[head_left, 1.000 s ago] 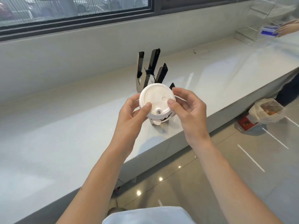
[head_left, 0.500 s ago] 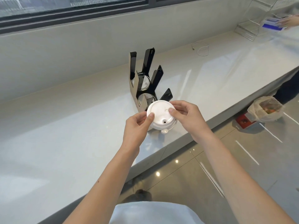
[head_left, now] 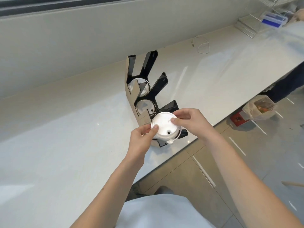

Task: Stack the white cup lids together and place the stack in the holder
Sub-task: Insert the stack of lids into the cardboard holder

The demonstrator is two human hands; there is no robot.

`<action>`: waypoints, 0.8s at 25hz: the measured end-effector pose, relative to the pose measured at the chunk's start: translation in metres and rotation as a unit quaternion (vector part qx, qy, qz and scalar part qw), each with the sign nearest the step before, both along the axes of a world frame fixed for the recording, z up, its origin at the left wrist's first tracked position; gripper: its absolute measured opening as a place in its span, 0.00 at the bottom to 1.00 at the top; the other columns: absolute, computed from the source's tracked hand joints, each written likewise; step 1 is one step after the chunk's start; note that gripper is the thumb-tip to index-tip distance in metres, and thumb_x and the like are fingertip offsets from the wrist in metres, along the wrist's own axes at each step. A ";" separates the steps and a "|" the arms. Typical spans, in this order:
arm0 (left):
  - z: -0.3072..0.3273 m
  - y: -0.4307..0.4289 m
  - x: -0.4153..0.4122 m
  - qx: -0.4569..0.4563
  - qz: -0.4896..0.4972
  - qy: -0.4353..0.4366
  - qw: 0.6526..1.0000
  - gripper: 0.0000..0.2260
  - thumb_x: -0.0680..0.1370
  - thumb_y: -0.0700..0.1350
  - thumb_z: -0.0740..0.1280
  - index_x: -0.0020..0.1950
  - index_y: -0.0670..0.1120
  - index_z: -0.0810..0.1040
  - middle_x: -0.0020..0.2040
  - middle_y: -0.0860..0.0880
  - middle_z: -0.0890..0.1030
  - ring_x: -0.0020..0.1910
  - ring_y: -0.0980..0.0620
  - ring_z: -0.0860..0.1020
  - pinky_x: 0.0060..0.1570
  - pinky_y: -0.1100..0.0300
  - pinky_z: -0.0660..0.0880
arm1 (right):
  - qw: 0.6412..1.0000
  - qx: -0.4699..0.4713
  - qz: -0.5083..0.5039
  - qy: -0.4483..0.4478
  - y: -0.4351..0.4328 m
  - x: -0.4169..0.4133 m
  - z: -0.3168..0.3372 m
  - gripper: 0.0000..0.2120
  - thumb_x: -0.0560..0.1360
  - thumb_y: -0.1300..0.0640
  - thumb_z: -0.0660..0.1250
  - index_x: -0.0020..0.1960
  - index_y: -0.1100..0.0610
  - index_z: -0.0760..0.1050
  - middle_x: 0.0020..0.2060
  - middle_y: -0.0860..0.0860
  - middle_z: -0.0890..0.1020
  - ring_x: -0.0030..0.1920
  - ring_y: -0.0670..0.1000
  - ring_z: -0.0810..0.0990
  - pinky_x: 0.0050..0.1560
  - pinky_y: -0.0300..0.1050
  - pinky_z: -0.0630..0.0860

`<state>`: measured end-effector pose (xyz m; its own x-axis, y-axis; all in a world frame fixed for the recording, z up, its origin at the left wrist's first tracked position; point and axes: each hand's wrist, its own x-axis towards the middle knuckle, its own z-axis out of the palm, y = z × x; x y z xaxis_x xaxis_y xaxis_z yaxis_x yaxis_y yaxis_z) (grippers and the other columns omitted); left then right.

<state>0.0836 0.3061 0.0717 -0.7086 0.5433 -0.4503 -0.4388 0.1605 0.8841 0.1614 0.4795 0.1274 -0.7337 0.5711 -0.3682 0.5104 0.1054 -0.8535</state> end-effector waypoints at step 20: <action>-0.058 0.031 -0.009 -0.132 0.126 -0.036 0.983 0.20 0.74 0.45 0.75 0.64 0.41 0.80 0.58 0.47 0.83 0.57 0.49 0.82 0.56 0.57 0.77 | 0.985 -0.169 0.001 -0.046 0.046 -0.032 -0.094 0.25 0.67 0.65 0.79 0.61 0.64 0.74 0.53 0.59 0.83 0.55 0.58 0.84 0.61 0.55 0.79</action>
